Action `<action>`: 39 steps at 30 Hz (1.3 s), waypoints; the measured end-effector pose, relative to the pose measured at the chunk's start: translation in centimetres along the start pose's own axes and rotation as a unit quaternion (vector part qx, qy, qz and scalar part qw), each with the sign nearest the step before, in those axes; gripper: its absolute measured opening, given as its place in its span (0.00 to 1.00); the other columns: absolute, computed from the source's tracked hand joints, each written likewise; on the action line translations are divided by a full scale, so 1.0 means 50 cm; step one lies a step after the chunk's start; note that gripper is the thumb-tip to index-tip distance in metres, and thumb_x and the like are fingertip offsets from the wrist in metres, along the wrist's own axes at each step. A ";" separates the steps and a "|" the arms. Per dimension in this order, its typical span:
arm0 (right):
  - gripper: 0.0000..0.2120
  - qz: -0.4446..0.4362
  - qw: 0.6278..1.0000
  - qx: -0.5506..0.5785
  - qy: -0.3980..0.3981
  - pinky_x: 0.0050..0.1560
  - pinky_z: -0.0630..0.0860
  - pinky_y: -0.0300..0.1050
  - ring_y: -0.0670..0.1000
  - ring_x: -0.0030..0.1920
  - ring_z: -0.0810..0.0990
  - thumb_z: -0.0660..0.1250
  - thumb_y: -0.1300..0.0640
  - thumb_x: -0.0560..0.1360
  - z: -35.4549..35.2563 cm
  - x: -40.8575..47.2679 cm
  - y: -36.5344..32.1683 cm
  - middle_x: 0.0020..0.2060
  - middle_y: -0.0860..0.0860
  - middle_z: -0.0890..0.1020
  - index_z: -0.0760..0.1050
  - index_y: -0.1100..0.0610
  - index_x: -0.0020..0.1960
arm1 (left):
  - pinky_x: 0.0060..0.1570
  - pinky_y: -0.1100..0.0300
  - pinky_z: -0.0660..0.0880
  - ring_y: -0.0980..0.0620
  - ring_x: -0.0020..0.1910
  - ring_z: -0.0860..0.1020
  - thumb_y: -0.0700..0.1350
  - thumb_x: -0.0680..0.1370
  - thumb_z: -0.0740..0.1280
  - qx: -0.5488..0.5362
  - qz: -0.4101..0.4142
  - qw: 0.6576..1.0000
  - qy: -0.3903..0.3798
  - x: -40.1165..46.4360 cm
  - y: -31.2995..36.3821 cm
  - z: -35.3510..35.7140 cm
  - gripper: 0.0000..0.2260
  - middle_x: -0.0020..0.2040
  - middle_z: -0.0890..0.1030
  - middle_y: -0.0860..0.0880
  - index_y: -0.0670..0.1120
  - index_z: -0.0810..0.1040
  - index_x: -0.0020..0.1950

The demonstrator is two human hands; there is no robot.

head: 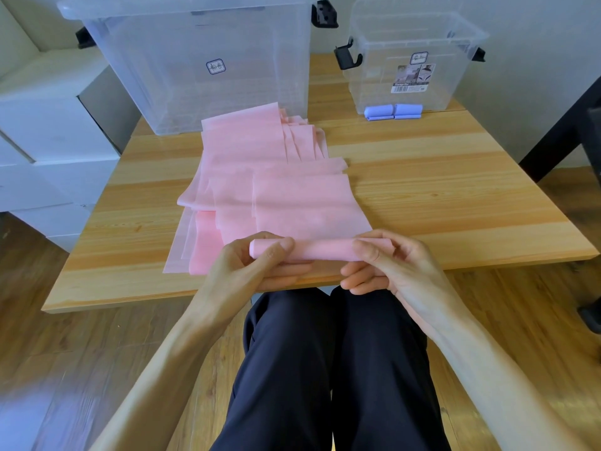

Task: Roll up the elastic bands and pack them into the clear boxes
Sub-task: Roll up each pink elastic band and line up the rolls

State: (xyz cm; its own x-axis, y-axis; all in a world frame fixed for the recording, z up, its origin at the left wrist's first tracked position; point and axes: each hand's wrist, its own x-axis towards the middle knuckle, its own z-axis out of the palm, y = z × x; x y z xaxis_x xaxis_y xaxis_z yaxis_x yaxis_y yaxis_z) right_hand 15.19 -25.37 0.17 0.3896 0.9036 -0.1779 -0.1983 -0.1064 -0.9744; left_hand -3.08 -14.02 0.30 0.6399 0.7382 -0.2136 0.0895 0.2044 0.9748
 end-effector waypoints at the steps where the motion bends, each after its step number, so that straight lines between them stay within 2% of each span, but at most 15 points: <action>1: 0.18 0.001 1.000 0.002 0.005 0.36 0.82 0.45 0.60 0.37 0.86 0.72 0.47 0.68 0.000 0.000 0.000 0.38 0.62 0.85 0.80 0.61 0.49 | 0.51 0.58 0.82 0.48 0.51 0.85 0.51 0.75 0.66 0.006 -0.004 1.000 -0.017 -0.002 0.001 0.001 0.15 0.48 0.87 0.44 0.43 0.81 0.56; 3: 0.18 0.004 1.000 0.008 0.009 0.37 0.83 0.45 0.60 0.38 0.86 0.71 0.46 0.68 -0.001 0.000 -0.001 0.39 0.62 0.85 0.80 0.60 0.49 | 0.50 0.60 0.82 0.49 0.51 0.85 0.51 0.75 0.65 0.016 -0.005 0.999 -0.028 -0.005 0.002 0.002 0.16 0.49 0.87 0.45 0.44 0.81 0.57; 6: 0.18 -0.001 1.000 0.010 -0.004 0.39 0.83 0.45 0.60 0.40 0.86 0.72 0.51 0.68 -0.002 -0.002 0.000 0.41 0.62 0.85 0.80 0.58 0.55 | 0.46 0.61 0.82 0.49 0.48 0.86 0.54 0.74 0.65 0.021 -0.002 1.000 0.002 -0.003 0.000 0.004 0.17 0.46 0.87 0.45 0.43 0.82 0.53; 8: 0.17 -0.004 1.000 0.009 -0.004 0.37 0.83 0.45 0.60 0.38 0.86 0.73 0.52 0.68 -0.001 -0.004 0.001 0.40 0.62 0.85 0.79 0.60 0.54 | 0.44 0.62 0.81 0.49 0.48 0.86 0.55 0.74 0.64 0.015 -0.008 1.000 0.008 -0.003 0.000 0.005 0.18 0.45 0.87 0.45 0.42 0.82 0.53; 11: 0.18 -0.004 1.000 0.012 0.006 0.35 0.82 0.44 0.59 0.36 0.86 0.72 0.48 0.68 0.001 -0.003 0.000 0.38 0.61 0.85 0.79 0.61 0.49 | 0.48 0.61 0.81 0.47 0.51 0.85 0.52 0.74 0.65 -0.027 -0.005 1.000 -0.013 -0.006 0.000 0.006 0.19 0.49 0.86 0.43 0.41 0.81 0.58; 14: 0.17 -0.002 1.000 0.014 0.006 0.36 0.82 0.44 0.58 0.37 0.86 0.71 0.47 0.68 0.001 -0.002 0.002 0.38 0.61 0.85 0.80 0.60 0.47 | 0.48 0.60 0.81 0.46 0.51 0.85 0.50 0.72 0.67 -0.058 0.004 0.998 -0.005 -0.007 -0.001 0.007 0.18 0.49 0.86 0.40 0.41 0.81 0.57; 17: 0.16 -0.001 1.000 0.024 -0.002 0.38 0.82 0.44 0.59 0.39 0.86 0.72 0.50 0.68 -0.001 -0.004 0.003 0.39 0.61 0.85 0.81 0.57 0.52 | 0.49 0.58 0.82 0.46 0.51 0.85 0.51 0.73 0.67 -0.030 0.008 1.000 0.003 -0.007 -0.002 0.005 0.18 0.47 0.86 0.41 0.38 0.81 0.54; 19: 0.17 -0.001 1.000 0.015 -0.010 0.38 0.82 0.44 0.60 0.39 0.86 0.73 0.52 0.69 -0.003 -0.006 0.002 0.40 0.61 0.85 0.80 0.59 0.55 | 0.50 0.57 0.82 0.46 0.51 0.85 0.52 0.73 0.66 -0.019 0.004 1.000 0.002 -0.007 -0.004 0.003 0.17 0.47 0.86 0.41 0.39 0.80 0.52; 23: 0.19 -0.001 1.000 0.018 0.002 0.34 0.82 0.44 0.58 0.35 0.85 0.72 0.47 0.67 -0.004 -0.006 0.003 0.37 0.62 0.85 0.79 0.61 0.48 | 0.48 0.61 0.81 0.47 0.51 0.85 0.55 0.75 0.63 -0.024 -0.017 0.999 -0.028 -0.010 -0.003 0.008 0.20 0.49 0.87 0.43 0.42 0.80 0.57; 25: 0.20 0.002 1.000 0.025 0.009 0.34 0.82 0.44 0.58 0.35 0.86 0.72 0.46 0.66 -0.004 -0.006 0.004 0.38 0.62 0.85 0.79 0.61 0.48 | 0.48 0.61 0.81 0.47 0.52 0.85 0.55 0.75 0.62 -0.028 -0.019 0.999 -0.037 -0.012 -0.004 0.010 0.21 0.50 0.86 0.43 0.42 0.79 0.59; 29: 0.16 0.000 1.000 0.026 -0.004 0.37 0.82 0.44 0.59 0.39 0.86 0.71 0.53 0.71 -0.009 -0.012 0.009 0.42 0.62 0.85 0.80 0.60 0.55 | 0.50 0.60 0.81 0.46 0.53 0.85 0.53 0.74 0.64 -0.045 -0.016 0.999 -0.015 -0.010 -0.006 0.009 0.20 0.51 0.86 0.41 0.40 0.80 0.57; 34: 0.16 0.003 0.999 0.031 -0.016 0.37 0.82 0.43 0.59 0.39 0.86 0.69 0.52 0.71 -0.008 -0.015 0.009 0.41 0.63 0.85 0.79 0.62 0.52 | 0.48 0.62 0.80 0.46 0.56 0.84 0.47 0.75 0.64 -0.127 -0.050 0.989 -0.058 -0.016 -0.005 0.007 0.17 0.54 0.85 0.39 0.44 0.80 0.61; 37: 0.14 0.008 0.999 0.028 -0.021 0.38 0.82 0.43 0.60 0.42 0.86 0.69 0.53 0.72 -0.011 -0.016 0.013 0.44 0.62 0.85 0.80 0.62 0.52 | 0.48 0.62 0.80 0.45 0.56 0.83 0.44 0.76 0.69 -0.134 -0.046 0.989 -0.053 -0.016 -0.009 0.003 0.12 0.55 0.85 0.40 0.43 0.83 0.57; 39: 0.15 0.006 0.999 0.029 -0.021 0.40 0.83 0.44 0.61 0.45 0.86 0.69 0.54 0.72 -0.010 -0.017 0.015 0.46 0.59 0.86 0.80 0.64 0.53 | 0.48 0.63 0.80 0.46 0.54 0.84 0.43 0.74 0.68 -0.112 -0.032 0.993 -0.029 -0.014 -0.010 0.001 0.11 0.54 0.85 0.42 0.44 0.86 0.52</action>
State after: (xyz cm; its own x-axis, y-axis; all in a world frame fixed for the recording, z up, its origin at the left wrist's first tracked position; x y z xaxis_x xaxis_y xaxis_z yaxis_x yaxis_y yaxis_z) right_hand 15.17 -26.42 -0.51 0.3488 0.9192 -0.1830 -0.2553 -0.0947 -0.9622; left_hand -3.52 -14.68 -0.05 0.6820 0.6818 -0.2648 -0.0361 0.3930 0.9188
